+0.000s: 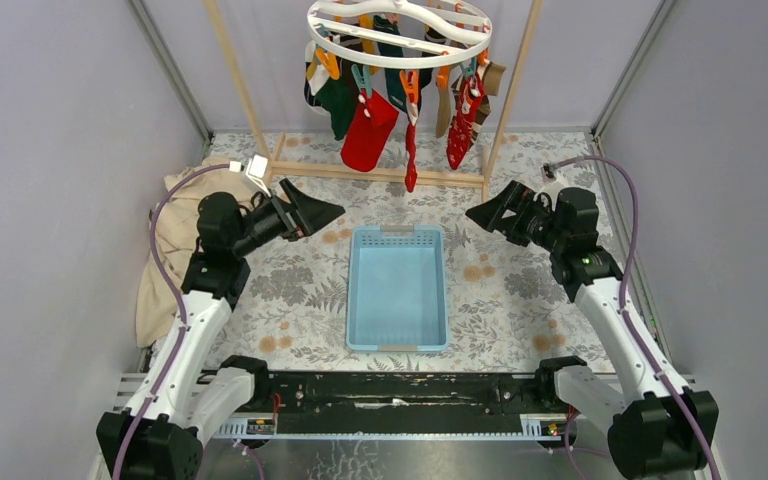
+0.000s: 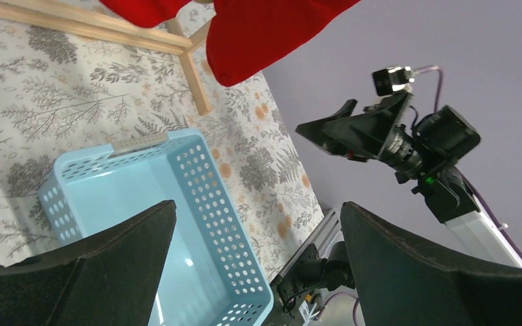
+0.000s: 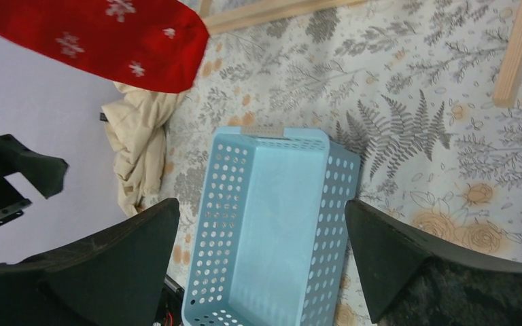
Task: Remove the socks clipped to the hanger
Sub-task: Move the clothesline to the center of the board.
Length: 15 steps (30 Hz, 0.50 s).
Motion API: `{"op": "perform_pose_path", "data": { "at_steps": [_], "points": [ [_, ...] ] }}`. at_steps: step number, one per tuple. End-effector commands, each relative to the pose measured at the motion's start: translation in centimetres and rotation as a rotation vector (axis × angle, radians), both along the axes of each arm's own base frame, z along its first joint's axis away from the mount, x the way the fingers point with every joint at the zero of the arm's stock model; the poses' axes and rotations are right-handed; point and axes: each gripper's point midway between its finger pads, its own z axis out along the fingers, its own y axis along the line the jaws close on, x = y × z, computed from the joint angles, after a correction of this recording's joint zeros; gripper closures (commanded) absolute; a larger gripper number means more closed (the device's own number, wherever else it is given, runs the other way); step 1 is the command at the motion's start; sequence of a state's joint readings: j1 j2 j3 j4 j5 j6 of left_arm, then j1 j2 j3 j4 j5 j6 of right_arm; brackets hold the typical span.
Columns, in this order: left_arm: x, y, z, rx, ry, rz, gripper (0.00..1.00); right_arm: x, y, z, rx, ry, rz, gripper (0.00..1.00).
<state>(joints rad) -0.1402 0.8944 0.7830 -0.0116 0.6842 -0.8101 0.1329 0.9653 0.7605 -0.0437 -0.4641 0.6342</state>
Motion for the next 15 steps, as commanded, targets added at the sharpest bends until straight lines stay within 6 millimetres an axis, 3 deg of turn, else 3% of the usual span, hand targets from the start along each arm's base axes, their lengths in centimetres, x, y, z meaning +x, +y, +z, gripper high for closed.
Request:
{"op": "perform_pose_path", "data": {
  "at_steps": [1, 9, 15],
  "points": [
    [-0.2, -0.7, 2.2, -0.041, -0.091, -0.051, 0.01, 0.0, 0.7, 0.4, -0.045, 0.001, 0.078, 0.0],
    [0.5, 0.9, 1.8, 0.079, -0.033, 0.053, 0.01, 0.5, 0.5, 1.2, -0.023, -0.033, 0.043, 0.0],
    [-1.2, 1.9, 4.3, 0.076, -0.141, 0.111, 0.01, 1.3, 2.6, 1.7, 0.096, -0.033, 0.133, 0.0]
  ]
}}
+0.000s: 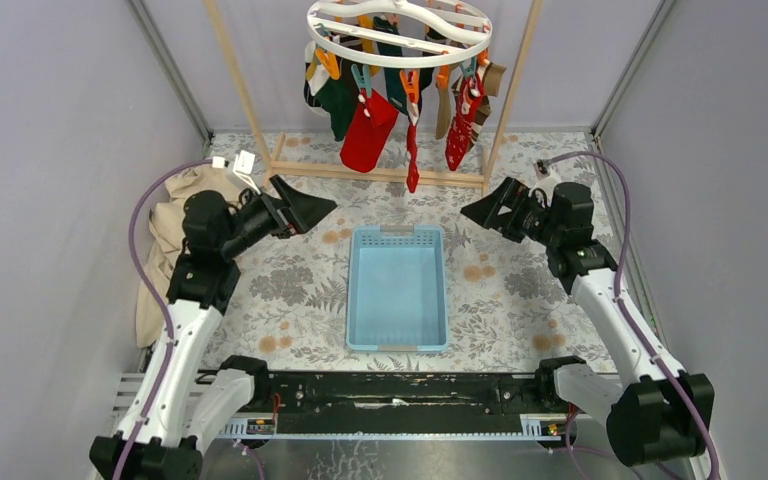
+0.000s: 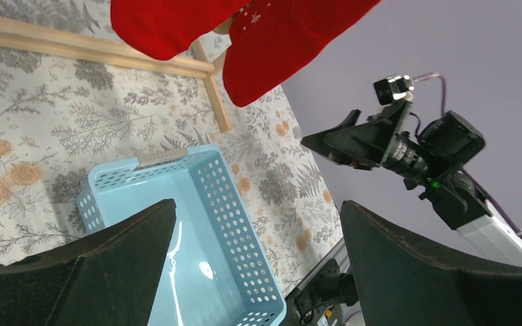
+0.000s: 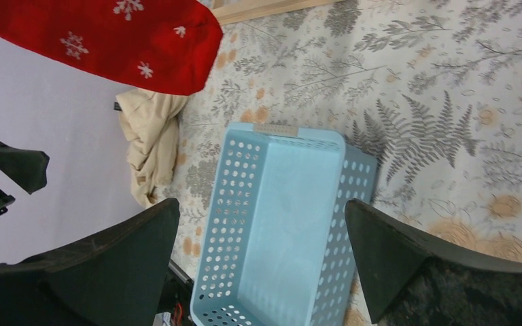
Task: Remove the socks clipped to the hanger
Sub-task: Move the clothesline to the center of the board.
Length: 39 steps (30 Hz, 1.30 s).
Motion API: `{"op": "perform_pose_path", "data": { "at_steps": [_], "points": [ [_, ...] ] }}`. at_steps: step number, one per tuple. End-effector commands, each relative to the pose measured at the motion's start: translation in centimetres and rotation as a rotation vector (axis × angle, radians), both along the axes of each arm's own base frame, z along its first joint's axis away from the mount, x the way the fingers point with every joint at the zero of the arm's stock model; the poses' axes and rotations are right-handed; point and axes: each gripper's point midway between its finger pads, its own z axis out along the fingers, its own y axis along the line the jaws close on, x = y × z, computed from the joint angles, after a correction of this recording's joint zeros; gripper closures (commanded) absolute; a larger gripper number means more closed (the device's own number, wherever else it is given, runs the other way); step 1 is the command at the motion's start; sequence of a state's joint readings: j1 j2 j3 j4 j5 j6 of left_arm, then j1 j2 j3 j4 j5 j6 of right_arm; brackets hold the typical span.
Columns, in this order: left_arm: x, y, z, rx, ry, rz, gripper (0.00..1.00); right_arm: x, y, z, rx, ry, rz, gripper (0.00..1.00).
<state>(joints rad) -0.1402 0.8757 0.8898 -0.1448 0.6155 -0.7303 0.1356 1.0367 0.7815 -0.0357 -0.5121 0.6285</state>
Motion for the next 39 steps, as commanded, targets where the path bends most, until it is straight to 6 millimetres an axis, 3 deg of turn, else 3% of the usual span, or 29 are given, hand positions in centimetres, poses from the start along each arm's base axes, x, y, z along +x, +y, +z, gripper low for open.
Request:
{"op": "perform_pose_path", "data": {
  "at_steps": [1, 6, 9, 13, 18, 28, 39],
  "points": [
    [-1.4, 1.1, 2.0, -0.001, -0.082, 0.068, 0.01, 0.9, 2.0, 2.6, 0.1, -0.078, 0.094, 0.0],
    [-1.2, 0.9, 0.6, -0.03, -0.058, 0.067, 0.01, 1.2, 2.6, 2.0, -0.082, -0.143, 0.063, 0.0],
    [-0.7, 0.7, -0.4, -0.037, -0.026, 0.062, 0.01, 0.3, 4.0, 1.7, -0.235, -0.177, 0.064, 0.0],
    [-0.1, -0.2, -0.6, -0.059, -0.017, 0.012, 0.01, -0.4, 4.5, 2.3, -0.285, -0.223, 0.045, 0.01],
    [1.1, -0.6, -1.8, -0.033, 0.0, 0.036, 0.01, -0.5, 5.4, 3.7, -0.306, -0.308, 0.044, 0.11],
    [1.5, -3.3, -2.1, 0.001, -0.049, 0.03, 0.01, 2.0, 8.2, 7.6, -0.308, -0.5, -0.017, 0.22],
    [0.7, -2.7, -2.7, 0.048, -0.063, 0.112, 0.01, 5.3, 10.5, 11.5, -0.274, -0.598, -0.081, 0.32]
  ]
}}
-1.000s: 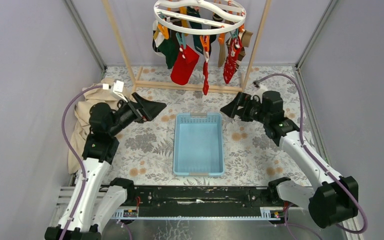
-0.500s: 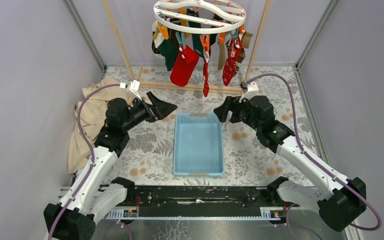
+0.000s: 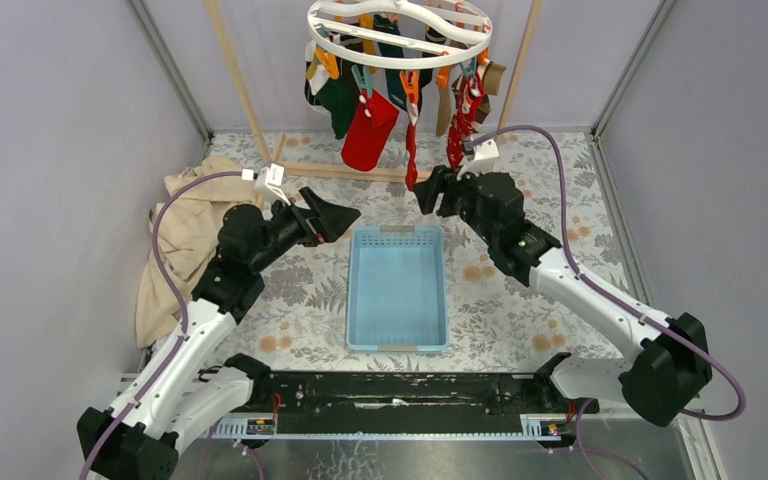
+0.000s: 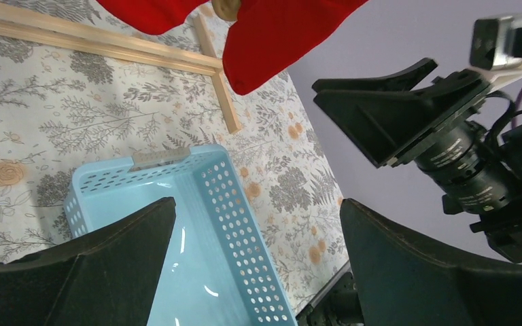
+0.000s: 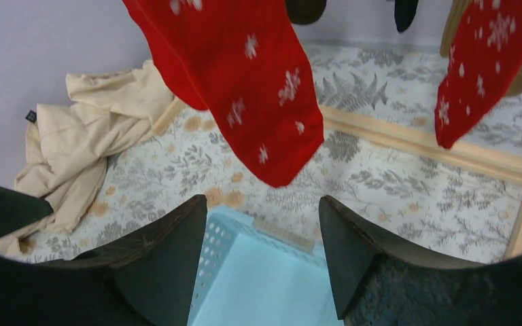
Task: Remove the socks clipped to the hanger
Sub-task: Move the clothesline to the center of the board.
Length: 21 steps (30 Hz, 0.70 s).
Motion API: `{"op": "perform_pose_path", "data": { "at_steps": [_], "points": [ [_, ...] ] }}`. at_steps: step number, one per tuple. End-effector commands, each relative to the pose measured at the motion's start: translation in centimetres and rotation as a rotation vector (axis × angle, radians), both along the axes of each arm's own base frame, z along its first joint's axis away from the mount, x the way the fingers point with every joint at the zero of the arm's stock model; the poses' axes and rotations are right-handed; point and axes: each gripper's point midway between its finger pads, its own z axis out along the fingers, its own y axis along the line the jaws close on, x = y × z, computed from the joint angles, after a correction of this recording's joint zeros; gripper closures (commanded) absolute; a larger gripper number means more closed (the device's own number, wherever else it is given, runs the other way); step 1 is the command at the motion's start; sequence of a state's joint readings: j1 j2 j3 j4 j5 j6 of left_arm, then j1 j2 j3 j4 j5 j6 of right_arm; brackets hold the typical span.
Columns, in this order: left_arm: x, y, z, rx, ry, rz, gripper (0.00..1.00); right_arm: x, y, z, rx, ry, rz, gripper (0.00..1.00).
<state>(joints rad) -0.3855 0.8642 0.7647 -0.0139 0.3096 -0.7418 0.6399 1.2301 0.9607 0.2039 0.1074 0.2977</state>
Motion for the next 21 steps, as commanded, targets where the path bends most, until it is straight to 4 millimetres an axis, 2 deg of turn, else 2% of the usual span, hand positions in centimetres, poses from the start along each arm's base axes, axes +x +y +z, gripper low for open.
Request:
{"op": "perform_pose_path", "data": {
  "at_steps": [1, 4, 7, 9, 12, 17, 20, 21],
  "points": [
    [0.5, 0.7, -0.2, 0.038, -0.029, 0.055, 0.01, 1.7, 0.9, 7.0, 0.076, -0.169, -0.027, 0.32],
    [0.4, 1.0, -0.8, 0.062, -0.011, 0.07, 0.01, 2.2, 1.6, 7.8, 0.079, -0.183, -0.009, 0.32],
    [0.5, 1.6, -1.3, 0.087, -0.005, 0.1, 0.01, 3.0, 2.0, 7.5, 0.055, -0.16, -0.014, 0.32],
    [0.9, 2.4, -2.2, 0.124, 0.013, 0.144, 0.01, 3.6, 1.3, 5.9, -0.003, -0.108, -0.063, 0.31],
    [2.3, 4.2, -4.3, 0.226, 0.066, 0.246, 0.01, 3.7, -1.1, 3.0, -0.084, -0.032, -0.172, 0.31],
    [5.8, 7.3, -7.4, 0.42, 0.141, 0.415, 0.01, 2.5, -5.1, -2.5, -0.194, 0.066, -0.31, 0.28],
    [8.0, 9.4, -8.4, 0.442, 0.181, 0.49, 0.01, 3.0, -7.2, -4.7, -0.183, 0.135, -0.34, 0.27],
    [8.7, 10.0, -8.6, 0.431, 0.191, 0.504, 0.01, 3.0, -8.2, -6.0, -0.174, 0.196, -0.342, 0.27]
  ]
}}
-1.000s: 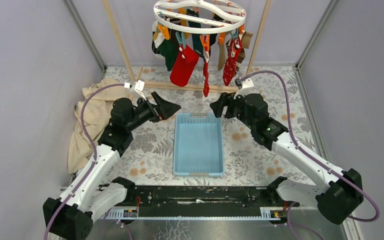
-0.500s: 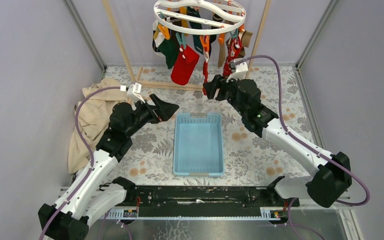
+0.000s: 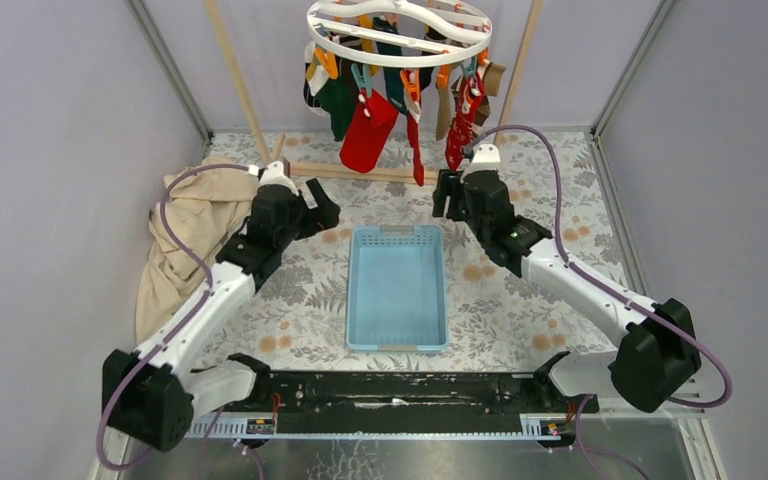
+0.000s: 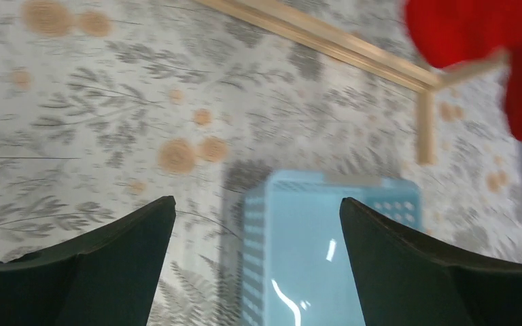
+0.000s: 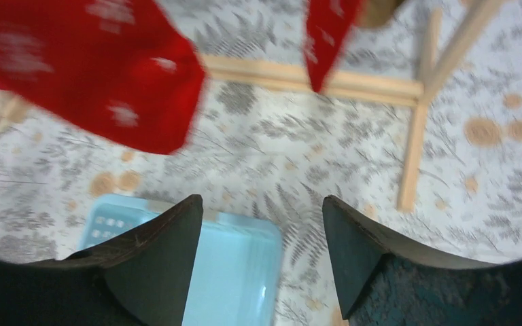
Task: Remove the socks clipped to the hanger
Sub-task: Move the clothesline to the center of the board.
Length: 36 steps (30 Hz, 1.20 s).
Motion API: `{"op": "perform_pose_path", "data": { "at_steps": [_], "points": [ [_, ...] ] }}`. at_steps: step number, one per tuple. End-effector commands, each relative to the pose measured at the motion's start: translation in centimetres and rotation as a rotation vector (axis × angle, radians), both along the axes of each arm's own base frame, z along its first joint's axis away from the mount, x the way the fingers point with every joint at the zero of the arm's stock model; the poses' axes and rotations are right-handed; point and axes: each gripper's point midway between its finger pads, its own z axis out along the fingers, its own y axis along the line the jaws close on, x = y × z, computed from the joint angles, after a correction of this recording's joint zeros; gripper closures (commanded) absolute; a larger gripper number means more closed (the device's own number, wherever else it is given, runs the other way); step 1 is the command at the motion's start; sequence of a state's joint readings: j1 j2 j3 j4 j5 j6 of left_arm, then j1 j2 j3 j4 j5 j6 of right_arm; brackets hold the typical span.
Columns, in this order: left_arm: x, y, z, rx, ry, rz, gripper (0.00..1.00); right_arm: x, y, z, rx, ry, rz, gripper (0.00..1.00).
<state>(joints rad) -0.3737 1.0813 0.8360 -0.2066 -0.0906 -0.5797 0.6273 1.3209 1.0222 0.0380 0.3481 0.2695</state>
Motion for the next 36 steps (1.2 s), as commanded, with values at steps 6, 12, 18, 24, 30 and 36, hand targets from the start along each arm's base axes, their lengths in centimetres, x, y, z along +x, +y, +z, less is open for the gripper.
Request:
{"op": "perform_pose_path", "data": {
  "at_steps": [6, 12, 18, 24, 30, 36],
  "points": [
    [6.4, 9.5, -0.7, 0.076, -0.004, 0.343, 0.01, 3.6, -8.8, -5.5, 0.144, 0.225, -0.215, 0.27],
    [9.9, 14.0, -2.6, 0.203, 0.054, 0.519, 0.01, 7.1, -10.7, -8.2, 0.141, 0.343, -0.27, 0.27],
    [12.7, 17.2, -3.0, 0.343, 0.085, 0.601, 0.03, 9.1, -11.8, -10.7, 0.121, 0.418, -0.292, 0.33],
    [14.1, 19.2, -5.5, 0.387, 0.134, 0.62, 0.15, 9.4, -12.7, -13.1, 0.048, 0.476, -0.317, 0.36],
    [15.9, 19.2, -10.0, 0.413, 0.209, 0.574, 0.25, 8.9, -12.5, -15.3, 0.01, 0.54, -0.285, 0.39],
    [16.8, 20.1, -13.1, 0.458, 0.304, 0.561, 0.21, 8.8, -12.5, -17.0, -0.026, 0.595, -0.272, 0.39]
  ]
}}
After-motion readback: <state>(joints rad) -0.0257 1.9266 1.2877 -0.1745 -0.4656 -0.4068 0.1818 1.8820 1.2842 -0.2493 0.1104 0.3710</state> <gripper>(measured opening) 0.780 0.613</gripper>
